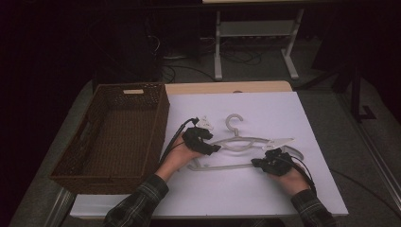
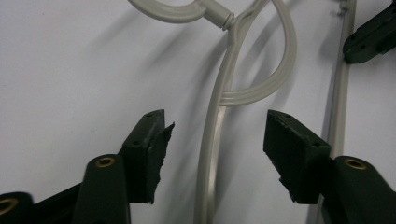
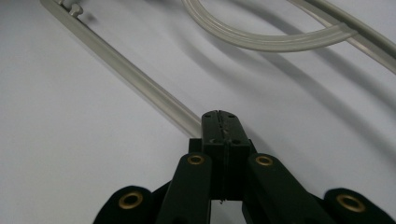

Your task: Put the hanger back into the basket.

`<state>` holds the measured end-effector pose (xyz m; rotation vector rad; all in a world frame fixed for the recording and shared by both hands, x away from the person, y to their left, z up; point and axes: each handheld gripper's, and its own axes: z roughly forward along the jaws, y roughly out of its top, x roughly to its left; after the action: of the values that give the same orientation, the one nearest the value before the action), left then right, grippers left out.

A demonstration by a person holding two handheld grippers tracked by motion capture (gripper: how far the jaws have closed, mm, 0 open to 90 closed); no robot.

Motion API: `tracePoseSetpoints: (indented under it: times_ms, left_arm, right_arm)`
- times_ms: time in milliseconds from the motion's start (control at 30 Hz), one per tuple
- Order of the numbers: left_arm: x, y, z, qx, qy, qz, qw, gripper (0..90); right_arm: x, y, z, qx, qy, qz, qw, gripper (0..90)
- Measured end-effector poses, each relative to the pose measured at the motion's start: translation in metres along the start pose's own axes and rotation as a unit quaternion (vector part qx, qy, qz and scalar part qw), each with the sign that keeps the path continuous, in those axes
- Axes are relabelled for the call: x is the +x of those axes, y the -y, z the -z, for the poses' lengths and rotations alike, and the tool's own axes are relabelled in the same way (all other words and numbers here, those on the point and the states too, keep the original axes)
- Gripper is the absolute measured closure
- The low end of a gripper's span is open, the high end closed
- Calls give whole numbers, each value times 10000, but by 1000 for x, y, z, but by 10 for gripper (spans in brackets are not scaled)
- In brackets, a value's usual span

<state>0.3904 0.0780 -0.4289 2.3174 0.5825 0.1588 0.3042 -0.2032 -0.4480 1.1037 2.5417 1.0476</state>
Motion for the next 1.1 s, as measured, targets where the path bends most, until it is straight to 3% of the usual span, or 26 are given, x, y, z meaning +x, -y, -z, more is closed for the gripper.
tracePoseSetpoints:
  times_ms: [200,700,967,1100]
  left_arm:
    - [6,0,-11,261,145,-87,9995,542]
    - [3,-6,-21,380,133,-430,9983,781]
    - [1,-7,-17,297,162,-583,9977,798]
    - [2,-7,-15,237,238,-566,9978,804]
  right_arm:
    - [0,0,0,15,7,-22,10000,900]
    - [0,1,1,3,7,-36,10000,900]
    - [0,1,2,-28,-2,-8,10000,900]
    - [1,0,5,-47,23,36,10000,899]
